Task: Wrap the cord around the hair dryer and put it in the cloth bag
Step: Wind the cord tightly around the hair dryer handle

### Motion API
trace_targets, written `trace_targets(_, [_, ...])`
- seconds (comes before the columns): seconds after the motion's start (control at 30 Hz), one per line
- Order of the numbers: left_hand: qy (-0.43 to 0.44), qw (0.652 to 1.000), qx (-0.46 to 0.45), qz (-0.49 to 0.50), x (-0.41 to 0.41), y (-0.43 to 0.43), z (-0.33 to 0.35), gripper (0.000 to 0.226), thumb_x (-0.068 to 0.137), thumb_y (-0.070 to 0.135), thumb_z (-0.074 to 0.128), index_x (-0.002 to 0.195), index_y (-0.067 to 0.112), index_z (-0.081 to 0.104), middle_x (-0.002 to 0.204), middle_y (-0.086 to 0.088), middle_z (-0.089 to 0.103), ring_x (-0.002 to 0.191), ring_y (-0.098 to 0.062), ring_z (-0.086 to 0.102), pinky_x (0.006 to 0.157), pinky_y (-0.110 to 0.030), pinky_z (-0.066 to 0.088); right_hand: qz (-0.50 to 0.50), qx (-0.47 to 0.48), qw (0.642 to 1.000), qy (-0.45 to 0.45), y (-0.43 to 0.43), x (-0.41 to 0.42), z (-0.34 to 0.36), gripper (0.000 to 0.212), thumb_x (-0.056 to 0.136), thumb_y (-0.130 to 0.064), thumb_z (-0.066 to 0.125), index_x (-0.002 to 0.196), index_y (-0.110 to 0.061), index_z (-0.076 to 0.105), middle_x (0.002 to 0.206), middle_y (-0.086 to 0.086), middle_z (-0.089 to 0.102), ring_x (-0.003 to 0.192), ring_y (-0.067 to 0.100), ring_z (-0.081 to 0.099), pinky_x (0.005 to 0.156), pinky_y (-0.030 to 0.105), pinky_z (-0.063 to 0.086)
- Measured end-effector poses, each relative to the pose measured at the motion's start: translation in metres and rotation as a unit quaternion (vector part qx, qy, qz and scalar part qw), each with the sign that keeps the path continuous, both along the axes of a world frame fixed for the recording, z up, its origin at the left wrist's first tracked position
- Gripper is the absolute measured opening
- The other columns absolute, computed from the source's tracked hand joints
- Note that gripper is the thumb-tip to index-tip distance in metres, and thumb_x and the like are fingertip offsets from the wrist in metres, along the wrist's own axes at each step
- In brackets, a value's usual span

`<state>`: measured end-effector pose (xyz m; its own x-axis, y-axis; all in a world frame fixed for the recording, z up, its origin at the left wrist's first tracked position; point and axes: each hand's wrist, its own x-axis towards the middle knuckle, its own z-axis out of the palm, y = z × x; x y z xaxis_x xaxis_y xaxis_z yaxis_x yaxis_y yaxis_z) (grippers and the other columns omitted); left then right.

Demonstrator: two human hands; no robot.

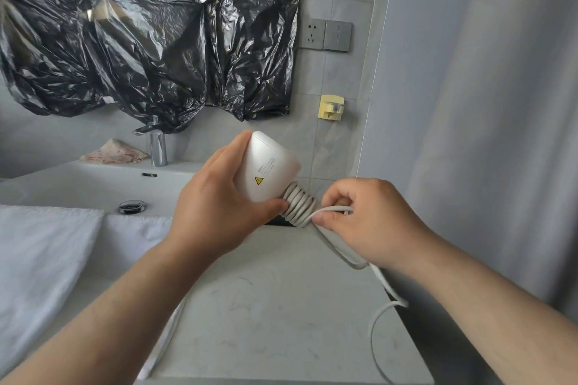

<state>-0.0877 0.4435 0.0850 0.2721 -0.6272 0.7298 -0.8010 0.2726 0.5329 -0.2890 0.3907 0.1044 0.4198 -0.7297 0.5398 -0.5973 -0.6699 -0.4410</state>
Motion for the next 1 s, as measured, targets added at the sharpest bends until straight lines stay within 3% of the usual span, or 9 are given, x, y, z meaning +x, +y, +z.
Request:
trace_targets(0.2, [0.019,0.999,-0.002,-0.048,0.002,0.003,0.003,0.09,0.051,0.05,0.079,0.135,0.038,0.049,0.111,0.012,0.064,0.102,-0.013,0.059,0.088,-0.036,0.05,0.037,0.048,0.997,-0.039,-0.002,-0.005,0.006,0.012,0.071,-0.03,0.085,0.068,-0.027,0.074,0.068,-0.018,0.071,0.064,-0.004,0.062,0.058,0.009,0.045])
trace_targets(0.33, [0.043,0.993,0.001,-0.11,0.009,0.002,0.001,0.094,0.045,0.056,0.081,0.133,0.044,0.051,0.11,0.018,0.067,0.103,-0.009,0.063,0.092,-0.039,0.053,0.096,0.122,0.986,-0.063,-0.004,-0.01,0.012,0.013,0.067,-0.021,0.088,0.063,-0.026,0.077,0.065,-0.011,0.074,0.061,-0.003,0.064,0.064,0.018,0.051])
trace_targets(0.43, [0.048,0.989,-0.001,-0.137,0.01,0.004,0.0,0.093,0.045,0.053,0.083,0.132,0.043,0.053,0.109,0.02,0.068,0.102,-0.008,0.064,0.092,-0.037,0.054,0.138,0.172,0.973,-0.071,-0.006,-0.014,0.016,0.013,0.067,-0.015,0.087,0.066,-0.021,0.075,0.06,-0.006,0.071,0.051,-0.001,0.06,0.052,0.014,0.046])
trace_targets(0.57, [0.07,0.981,-0.014,-0.181,0.008,0.005,-0.001,0.088,0.049,0.04,0.09,0.131,0.037,0.057,0.107,0.017,0.07,0.098,-0.005,0.066,0.09,-0.031,0.054,0.182,0.232,0.95,-0.101,-0.014,-0.02,0.011,0.024,0.051,-0.031,0.085,0.065,-0.018,0.07,0.071,0.011,0.069,0.053,0.009,0.058,0.046,0.017,0.044])
trace_targets(0.67, [0.099,0.972,-0.022,-0.211,0.007,0.007,-0.001,0.088,0.049,0.042,0.089,0.131,0.033,0.059,0.109,0.013,0.072,0.101,-0.008,0.067,0.09,-0.031,0.056,0.218,0.286,0.925,-0.123,-0.018,-0.023,0.007,0.032,0.05,-0.037,0.085,0.068,-0.015,0.071,0.063,0.003,0.067,0.052,0.008,0.058,0.046,0.016,0.045])
trace_targets(0.73, [0.107,0.969,-0.031,-0.222,0.006,0.008,-0.002,0.086,0.05,0.042,0.088,0.131,0.032,0.059,0.109,0.01,0.072,0.1,-0.01,0.068,0.089,-0.032,0.057,0.239,0.317,0.913,-0.095,-0.018,-0.026,0.006,0.046,0.049,-0.052,0.088,0.074,-0.016,0.075,0.068,0.001,0.069,0.06,0.011,0.062,0.056,0.019,0.05])
trace_targets(0.8, [0.117,0.966,-0.043,-0.228,0.005,0.009,-0.003,0.087,0.052,0.04,0.089,0.133,0.028,0.058,0.111,0.007,0.072,0.101,-0.009,0.067,0.09,-0.035,0.057,0.24,0.341,0.907,-0.057,-0.019,-0.027,0.004,0.062,0.05,-0.067,0.083,0.079,-0.013,0.077,0.077,0.011,0.071,0.073,0.019,0.065,0.068,0.028,0.052])
trace_targets(0.87, [0.117,0.966,-0.046,-0.227,0.004,0.009,-0.003,0.086,0.054,0.039,0.089,0.133,0.027,0.058,0.113,0.004,0.071,0.105,-0.016,0.067,0.093,-0.044,0.056,0.218,0.359,0.905,-0.06,-0.017,-0.027,0.001,0.067,0.056,-0.067,0.078,0.084,-0.006,0.077,0.089,0.028,0.072,0.084,0.033,0.066,0.076,0.037,0.051])
trace_targets(1.0, [0.086,0.971,-0.048,-0.22,0.002,0.01,0.001,0.085,0.057,0.032,0.09,0.134,0.028,0.056,0.113,0.006,0.07,0.107,-0.016,0.066,0.095,-0.045,0.054,0.2,0.337,0.917,-0.08,-0.011,-0.026,-0.002,0.059,0.066,-0.058,0.072,0.085,-0.003,0.077,0.095,0.03,0.072,0.082,0.034,0.068,0.072,0.036,0.052])
